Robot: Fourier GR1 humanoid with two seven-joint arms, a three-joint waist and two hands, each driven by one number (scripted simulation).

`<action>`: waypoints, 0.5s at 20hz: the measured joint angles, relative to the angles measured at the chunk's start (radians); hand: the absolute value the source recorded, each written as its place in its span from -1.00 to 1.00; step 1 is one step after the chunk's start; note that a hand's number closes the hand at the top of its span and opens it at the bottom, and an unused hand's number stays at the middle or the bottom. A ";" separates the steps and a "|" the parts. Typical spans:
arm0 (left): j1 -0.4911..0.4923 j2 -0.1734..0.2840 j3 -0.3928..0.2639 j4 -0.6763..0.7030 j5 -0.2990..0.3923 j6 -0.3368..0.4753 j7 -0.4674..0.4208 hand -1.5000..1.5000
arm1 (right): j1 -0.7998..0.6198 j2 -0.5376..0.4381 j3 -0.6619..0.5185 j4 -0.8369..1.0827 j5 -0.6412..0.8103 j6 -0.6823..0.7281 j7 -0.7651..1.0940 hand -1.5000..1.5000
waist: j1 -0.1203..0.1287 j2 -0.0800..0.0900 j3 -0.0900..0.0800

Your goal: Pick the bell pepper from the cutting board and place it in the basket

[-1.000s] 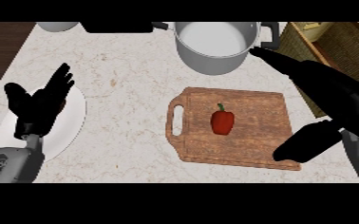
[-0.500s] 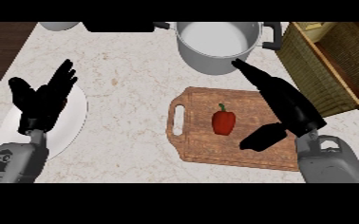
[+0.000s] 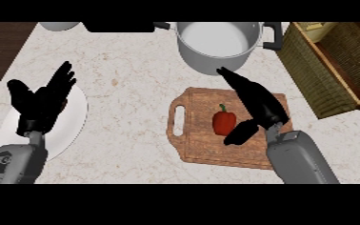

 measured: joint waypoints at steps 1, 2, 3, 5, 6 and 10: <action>-0.001 -0.003 0.003 -0.002 -0.005 0.000 0.004 0.00 | -0.012 0.006 0.001 0.037 0.012 -0.001 -0.011 -1.00 | 0.001 0.000 0.000; 0.008 -0.008 0.002 -0.017 -0.005 -0.001 0.010 0.00 | -0.011 0.010 0.007 0.071 0.028 -0.011 -0.030 -1.00 | 0.002 0.000 0.000; 0.012 -0.014 0.007 -0.030 -0.011 -0.001 0.017 0.00 | -0.007 0.014 0.006 0.068 0.037 -0.002 -0.024 -1.00 | 0.001 0.000 0.000; 0.012 -0.015 0.024 -0.021 -0.017 -0.019 0.016 0.00 | 0.008 0.018 0.007 0.072 0.060 0.004 -0.034 -1.00 | 0.000 -0.001 0.000; 0.009 -0.023 0.024 -0.031 -0.028 -0.014 0.024 0.00 | 0.010 0.020 0.005 0.074 0.068 0.012 -0.035 -1.00 | -0.001 -0.001 0.000; -0.027 -0.036 0.047 0.003 -0.044 -0.027 0.027 0.00 | 0.010 0.008 -0.030 0.128 0.084 0.006 -0.117 -1.00 | -0.002 0.000 0.000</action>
